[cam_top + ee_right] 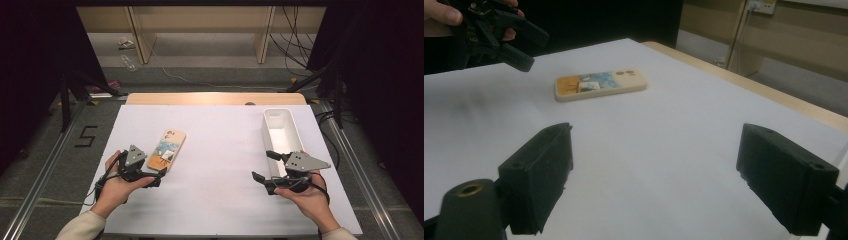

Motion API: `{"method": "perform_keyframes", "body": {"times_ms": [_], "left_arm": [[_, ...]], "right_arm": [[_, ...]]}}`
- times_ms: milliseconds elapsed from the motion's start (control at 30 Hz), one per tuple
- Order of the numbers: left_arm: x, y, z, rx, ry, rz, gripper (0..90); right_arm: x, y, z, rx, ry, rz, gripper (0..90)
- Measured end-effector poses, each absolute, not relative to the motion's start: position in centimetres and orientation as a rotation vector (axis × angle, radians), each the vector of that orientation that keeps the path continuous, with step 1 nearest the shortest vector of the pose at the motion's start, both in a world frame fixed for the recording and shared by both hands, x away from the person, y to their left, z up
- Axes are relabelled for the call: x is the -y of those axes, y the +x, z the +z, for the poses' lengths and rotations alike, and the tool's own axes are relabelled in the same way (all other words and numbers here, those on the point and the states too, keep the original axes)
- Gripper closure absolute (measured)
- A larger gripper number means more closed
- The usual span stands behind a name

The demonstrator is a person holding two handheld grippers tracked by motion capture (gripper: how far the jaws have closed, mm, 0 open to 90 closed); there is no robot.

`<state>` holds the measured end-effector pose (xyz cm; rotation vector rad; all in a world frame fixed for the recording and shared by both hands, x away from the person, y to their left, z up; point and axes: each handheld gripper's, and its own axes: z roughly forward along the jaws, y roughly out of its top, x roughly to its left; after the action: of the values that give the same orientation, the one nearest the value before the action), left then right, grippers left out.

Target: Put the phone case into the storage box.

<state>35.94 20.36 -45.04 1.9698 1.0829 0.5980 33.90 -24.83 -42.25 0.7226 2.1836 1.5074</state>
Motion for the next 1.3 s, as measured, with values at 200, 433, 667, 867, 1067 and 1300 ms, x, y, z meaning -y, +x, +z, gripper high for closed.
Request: {"method": "perform_keyframes", "body": {"times_ms": [200,433,667,867,1067,1300], "left_arm": [[-20.3,36.0,-45.1,-1.100,1.980,0.597,0.0],[-19.9,36.5,-45.1,-1.140,2.004,0.581,0.0],[-19.2,38.9,-45.2,-1.239,2.040,0.543,0.8],[-18.6,41.2,-45.6,-1.308,2.062,0.497,0.8],[-17.7,43.0,-46.1,-1.358,2.089,0.466,0.9],[-17.4,44.5,-47.2,-1.413,2.127,0.417,1.5]], "right_arm": [[24.8,33.9,-42.2,-2.181,0.723,1.508,15.8],[24.7,33.9,-42.2,-2.181,0.726,1.501,15.8],[24.6,34.0,-42.2,-2.178,0.728,1.500,15.8],[24.6,34.0,-42.2,-2.176,0.729,1.500,15.8],[24.6,34.0,-42.2,-2.176,0.730,1.500,15.8],[24.6,34.0,-42.2,-2.176,0.728,1.503,15.7]]}}
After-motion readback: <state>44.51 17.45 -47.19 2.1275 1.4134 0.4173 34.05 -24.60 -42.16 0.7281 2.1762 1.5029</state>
